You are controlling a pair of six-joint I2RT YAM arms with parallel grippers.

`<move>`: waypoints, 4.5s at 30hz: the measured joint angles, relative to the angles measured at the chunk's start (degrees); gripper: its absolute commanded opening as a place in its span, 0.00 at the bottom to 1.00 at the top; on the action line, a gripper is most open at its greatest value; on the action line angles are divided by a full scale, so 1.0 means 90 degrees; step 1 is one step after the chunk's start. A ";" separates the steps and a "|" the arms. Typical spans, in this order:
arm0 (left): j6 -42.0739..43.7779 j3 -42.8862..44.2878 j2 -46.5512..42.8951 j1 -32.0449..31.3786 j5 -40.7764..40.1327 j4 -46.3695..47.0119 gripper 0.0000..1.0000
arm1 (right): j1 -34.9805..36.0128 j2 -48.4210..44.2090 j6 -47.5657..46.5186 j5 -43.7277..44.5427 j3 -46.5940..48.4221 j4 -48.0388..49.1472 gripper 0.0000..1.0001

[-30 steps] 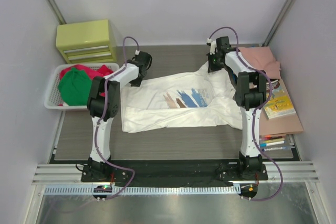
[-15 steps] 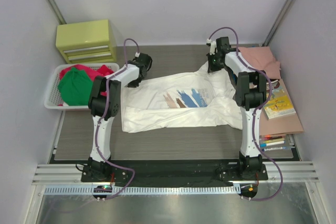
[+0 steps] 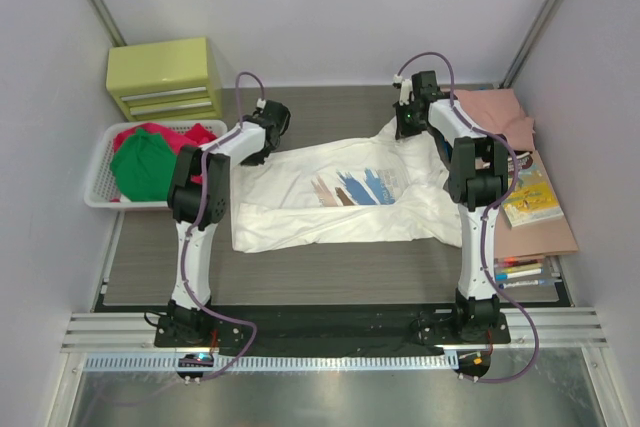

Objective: Fold and stack the t-shirts

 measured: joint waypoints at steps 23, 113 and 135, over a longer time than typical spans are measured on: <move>-0.0138 -0.0002 0.0029 0.0000 -0.0136 -0.0027 0.00 | -0.0034 -0.0070 -0.0146 -0.0002 -0.0114 0.0039 0.01; -0.0267 -0.3019 -0.3825 -0.0459 0.2635 -0.0804 0.00 | -0.0036 -0.4379 -0.1353 -0.0648 -0.4522 -0.0901 0.01; -0.0542 -0.2832 -0.3084 -0.0296 0.2368 -0.0959 0.00 | -0.0435 -0.4102 -0.1326 -0.0328 -0.4728 -0.0743 0.01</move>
